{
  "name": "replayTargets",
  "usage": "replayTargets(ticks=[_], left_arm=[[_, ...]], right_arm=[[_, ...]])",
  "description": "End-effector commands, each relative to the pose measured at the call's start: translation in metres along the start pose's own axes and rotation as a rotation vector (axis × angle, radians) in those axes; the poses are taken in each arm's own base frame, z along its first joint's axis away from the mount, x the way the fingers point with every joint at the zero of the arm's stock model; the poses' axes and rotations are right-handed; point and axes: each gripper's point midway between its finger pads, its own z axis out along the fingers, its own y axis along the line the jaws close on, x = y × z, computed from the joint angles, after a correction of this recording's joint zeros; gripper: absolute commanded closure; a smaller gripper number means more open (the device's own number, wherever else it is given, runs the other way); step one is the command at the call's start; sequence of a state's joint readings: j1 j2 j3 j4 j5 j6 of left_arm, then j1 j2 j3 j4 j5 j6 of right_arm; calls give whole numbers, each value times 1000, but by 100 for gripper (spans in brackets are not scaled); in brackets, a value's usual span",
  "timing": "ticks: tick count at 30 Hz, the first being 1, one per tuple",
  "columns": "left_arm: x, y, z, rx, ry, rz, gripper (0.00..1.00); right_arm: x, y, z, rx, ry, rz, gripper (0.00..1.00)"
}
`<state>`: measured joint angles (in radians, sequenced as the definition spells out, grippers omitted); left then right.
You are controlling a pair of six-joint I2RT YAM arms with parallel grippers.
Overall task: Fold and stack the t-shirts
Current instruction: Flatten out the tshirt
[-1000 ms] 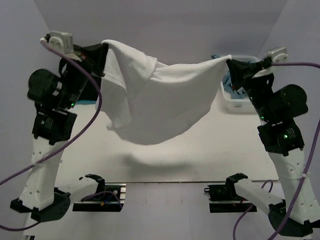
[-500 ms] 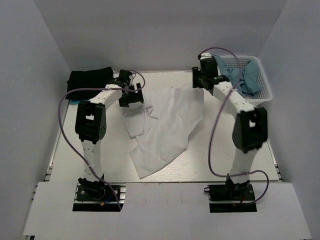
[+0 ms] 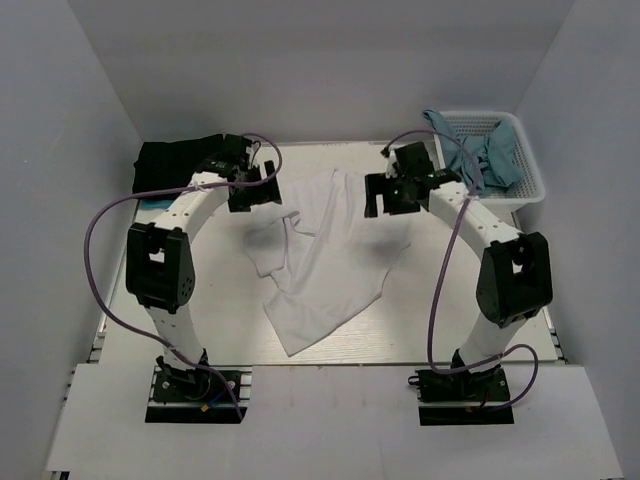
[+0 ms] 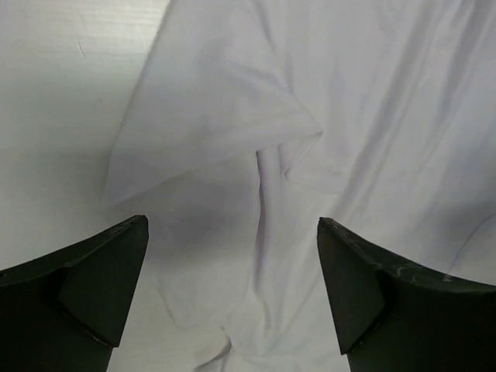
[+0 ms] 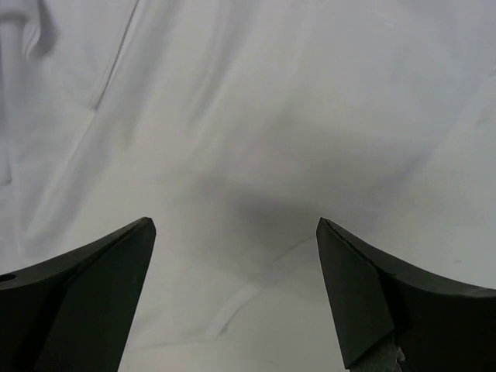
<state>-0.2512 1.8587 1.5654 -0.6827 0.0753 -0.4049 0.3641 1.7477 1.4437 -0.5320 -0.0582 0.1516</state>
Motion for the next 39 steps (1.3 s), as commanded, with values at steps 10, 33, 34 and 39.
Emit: replayTargets(ticks=[10, 33, 34, 39], left_arm=[[70, -9, 38, 146, 200, 3, 0], [78, 16, -5, -62, 261, 19, 0], [83, 18, -10, -65, 269, 18, 0], [124, -6, -20, 3, 347, 28, 0]], right_arm=[[125, 33, 42, -135, 408, 91, 10], [-86, -51, 74, 119, -52, -5, 10], [-88, -44, 57, 106, -81, -22, 10], [-69, -16, 17, 125, -62, -7, 10]])
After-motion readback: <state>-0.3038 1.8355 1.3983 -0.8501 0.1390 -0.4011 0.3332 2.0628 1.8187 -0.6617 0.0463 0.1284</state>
